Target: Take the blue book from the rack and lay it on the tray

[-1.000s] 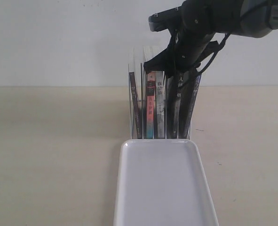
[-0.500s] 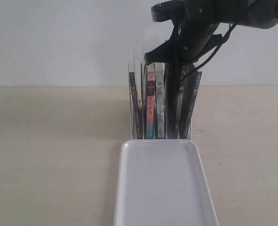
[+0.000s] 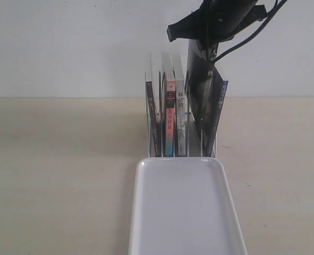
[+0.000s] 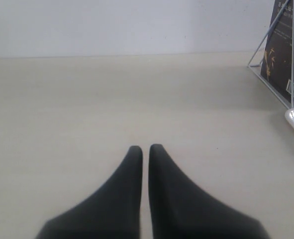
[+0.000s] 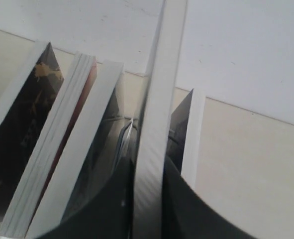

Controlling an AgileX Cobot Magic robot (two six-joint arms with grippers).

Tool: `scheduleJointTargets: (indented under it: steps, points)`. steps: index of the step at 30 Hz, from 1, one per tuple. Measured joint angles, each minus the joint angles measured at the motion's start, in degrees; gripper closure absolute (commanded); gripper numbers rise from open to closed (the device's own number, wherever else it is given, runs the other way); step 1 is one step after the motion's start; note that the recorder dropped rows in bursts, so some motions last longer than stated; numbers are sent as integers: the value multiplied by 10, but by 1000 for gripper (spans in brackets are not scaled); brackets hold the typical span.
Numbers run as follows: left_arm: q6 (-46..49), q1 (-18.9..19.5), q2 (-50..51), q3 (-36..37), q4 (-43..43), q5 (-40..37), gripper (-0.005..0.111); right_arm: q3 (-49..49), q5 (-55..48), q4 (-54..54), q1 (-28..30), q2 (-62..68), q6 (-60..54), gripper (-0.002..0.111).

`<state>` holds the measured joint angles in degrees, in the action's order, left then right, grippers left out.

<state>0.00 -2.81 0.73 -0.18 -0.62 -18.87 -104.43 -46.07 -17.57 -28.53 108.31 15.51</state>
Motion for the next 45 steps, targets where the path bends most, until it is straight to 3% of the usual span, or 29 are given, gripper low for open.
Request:
scheduleJointTargets:
  steps: [45]
  points:
    - [0,0,0,0,0,0,103,0,32,0,0,59,26,106]
